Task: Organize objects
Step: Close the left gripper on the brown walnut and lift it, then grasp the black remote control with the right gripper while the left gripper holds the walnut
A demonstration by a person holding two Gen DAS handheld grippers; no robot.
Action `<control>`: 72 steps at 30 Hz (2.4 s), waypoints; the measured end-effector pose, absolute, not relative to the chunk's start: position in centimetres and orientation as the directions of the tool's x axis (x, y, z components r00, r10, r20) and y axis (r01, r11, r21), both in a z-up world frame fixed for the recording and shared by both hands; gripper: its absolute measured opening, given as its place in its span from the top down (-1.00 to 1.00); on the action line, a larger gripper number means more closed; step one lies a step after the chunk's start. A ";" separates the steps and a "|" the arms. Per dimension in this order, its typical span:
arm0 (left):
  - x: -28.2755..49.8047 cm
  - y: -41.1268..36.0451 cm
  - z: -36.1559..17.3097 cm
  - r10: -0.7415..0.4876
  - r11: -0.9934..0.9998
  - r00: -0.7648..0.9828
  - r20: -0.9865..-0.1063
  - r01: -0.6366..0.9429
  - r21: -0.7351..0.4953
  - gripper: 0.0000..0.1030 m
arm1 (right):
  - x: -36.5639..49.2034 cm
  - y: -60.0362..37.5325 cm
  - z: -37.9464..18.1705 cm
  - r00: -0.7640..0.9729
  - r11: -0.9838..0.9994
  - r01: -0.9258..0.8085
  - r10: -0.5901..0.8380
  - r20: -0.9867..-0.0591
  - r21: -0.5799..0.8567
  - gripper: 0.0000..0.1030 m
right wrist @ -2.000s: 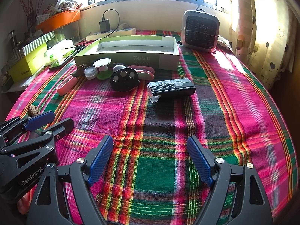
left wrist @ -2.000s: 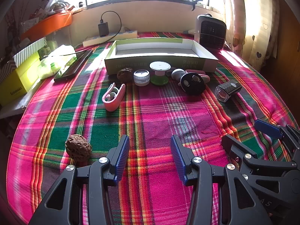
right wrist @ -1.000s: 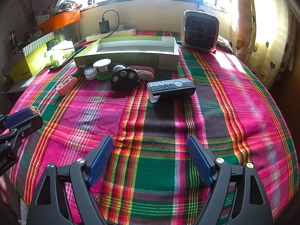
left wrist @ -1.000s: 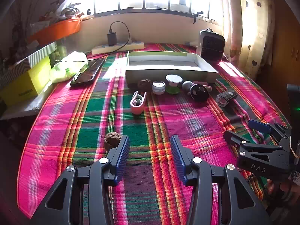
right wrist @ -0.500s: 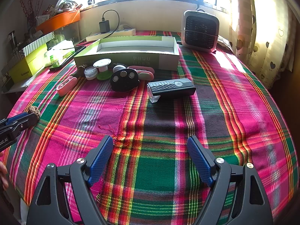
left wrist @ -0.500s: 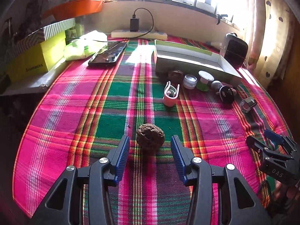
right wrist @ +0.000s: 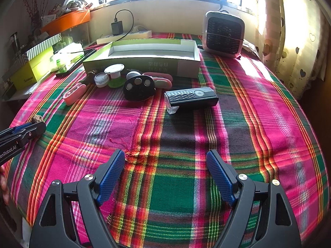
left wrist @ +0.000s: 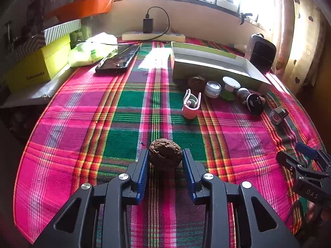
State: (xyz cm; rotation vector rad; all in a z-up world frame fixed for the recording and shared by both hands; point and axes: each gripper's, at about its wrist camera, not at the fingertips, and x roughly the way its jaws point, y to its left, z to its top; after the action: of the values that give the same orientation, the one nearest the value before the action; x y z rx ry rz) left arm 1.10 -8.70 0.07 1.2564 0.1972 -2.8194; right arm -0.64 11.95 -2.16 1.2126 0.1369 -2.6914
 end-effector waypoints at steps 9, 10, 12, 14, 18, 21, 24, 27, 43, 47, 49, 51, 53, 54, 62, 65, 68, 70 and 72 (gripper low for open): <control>0.3 -6.4 0.5 0.091 -0.993 -0.674 -0.733 -0.011 -0.113 0.41 | -1.2 12.0 -2.2 -0.637 -0.970 0.244 -0.159 -0.754 -0.002 -0.58; 0.1 -6.0 0.5 0.100 -0.993 -0.671 -0.734 -0.023 -0.114 0.41 | -1.3 12.2 -2.2 -0.637 -0.971 0.238 -0.159 -0.755 0.004 -0.58; -0.4 -5.3 0.4 0.115 -0.992 -0.666 -0.737 -0.043 -0.116 0.41 | -1.8 12.8 -2.1 -0.636 -0.980 0.199 -0.148 -0.758 0.025 -0.58; -0.7 -4.7 0.4 0.132 -0.991 -0.661 -0.739 -0.065 -0.119 0.41 | -2.3 13.5 -1.9 -0.639 -0.984 0.166 -0.153 -0.754 0.060 -0.58; -1.6 -3.8 0.2 0.152 -0.988 -0.653 -0.742 -0.098 -0.116 0.41 | -3.5 14.0 -1.4 -0.652 -0.992 0.112 -0.115 -0.749 0.055 -0.58; -2.3 -3.2 0.2 0.162 -0.987 -0.652 -0.741 -0.113 -0.116 0.41 | -4.5 14.1 -1.1 -0.645 -0.990 0.101 -0.138 -0.752 0.095 -0.58; -3.2 -2.8 0.2 0.156 -0.988 -0.648 -0.746 -0.120 -0.102 0.41 | -5.4 14.1 -0.9 -0.653 -0.990 0.078 -0.140 -0.744 0.118 -0.57; -4.0 -2.8 0.4 0.175 -0.984 -0.639 -0.749 -0.128 -0.120 0.41 | -6.4 13.9 -0.9 -0.652 -0.990 0.059 -0.133 -0.747 0.126 -0.56; -5.5 -2.4 0.4 0.192 -0.980 -0.627 -0.755 -0.162 -0.115 0.41 | -8.9 13.7 -1.2 -0.631 -0.997 -0.005 -0.052 -0.774 0.071 -0.31; -5.5 -2.5 0.4 0.197 -0.979 -0.626 -0.755 -0.163 -0.120 0.41 | -8.4 14.1 -1.3 -0.630 -0.999 -0.003 -0.027 -0.776 0.038 -0.29; -5.5 -2.6 0.3 0.202 -0.978 -0.625 -0.754 -0.164 -0.127 0.41 | -8.2 14.4 -1.4 -0.623 -1.000 -0.007 -0.016 -0.782 0.026 -0.24; -5.5 -2.6 0.3 0.206 -0.978 -0.625 -0.753 -0.165 -0.131 0.41 | -8.0 14.9 -1.6 -0.621 -1.000 -0.010 -0.015 -0.783 0.027 -0.21; -5.5 -2.5 0.3 0.205 -0.978 -0.624 -0.754 -0.167 -0.127 0.41 | -8.0 15.2 -1.5 -0.623 -0.999 -0.016 -0.012 -0.782 0.029 -0.19; -5.5 -2.5 0.3 0.204 -0.978 -0.624 -0.754 -0.168 -0.126 0.41 | -8.0 15.3 -1.5 -0.625 -0.999 -0.013 -0.022 -0.780 0.039 -0.19; -5.3 -2.5 0.3 0.193 -0.979 -0.624 -0.757 -0.171 -0.109 0.40 | -8.9 14.9 -1.5 -0.619 -0.999 0.037 -0.031 -0.785 0.010 -0.10; -5.2 -2.4 0.3 0.189 -0.980 -0.624 -0.758 -0.171 -0.103 0.40 | -9.1 14.9 -1.5 -0.618 -0.999 0.046 -0.030 -0.785 0.003 -0.05; -5.2 -2.4 0.3 0.195 -0.979 -0.624 -0.756 -0.171 -0.112 0.40 | -9.1 14.9 -1.5 -0.621 -0.999 0.053 -0.034 -0.783 0.001 0.08; -5.2 -2.4 0.4 0.192 -0.980 -0.623 -0.758 -0.169 -0.109 0.40 | -9.0 14.8 -1.5 -0.622 -0.998 0.059 -0.036 -0.782 -0.001 0.16; -5.2 -2.2 0.4 0.188 -0.980 -0.625 -0.758 -0.172 -0.101 0.40 | -8.8 14.8 -1.5 -0.624 -0.998 0.064 -0.039 -0.780 -0.001 0.25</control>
State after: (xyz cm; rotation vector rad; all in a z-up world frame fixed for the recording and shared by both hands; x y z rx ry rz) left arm -5.25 -2.24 0.36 1.4155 0.0324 -3.0265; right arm -8.82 14.77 -1.46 1.3350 0.0444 -2.7804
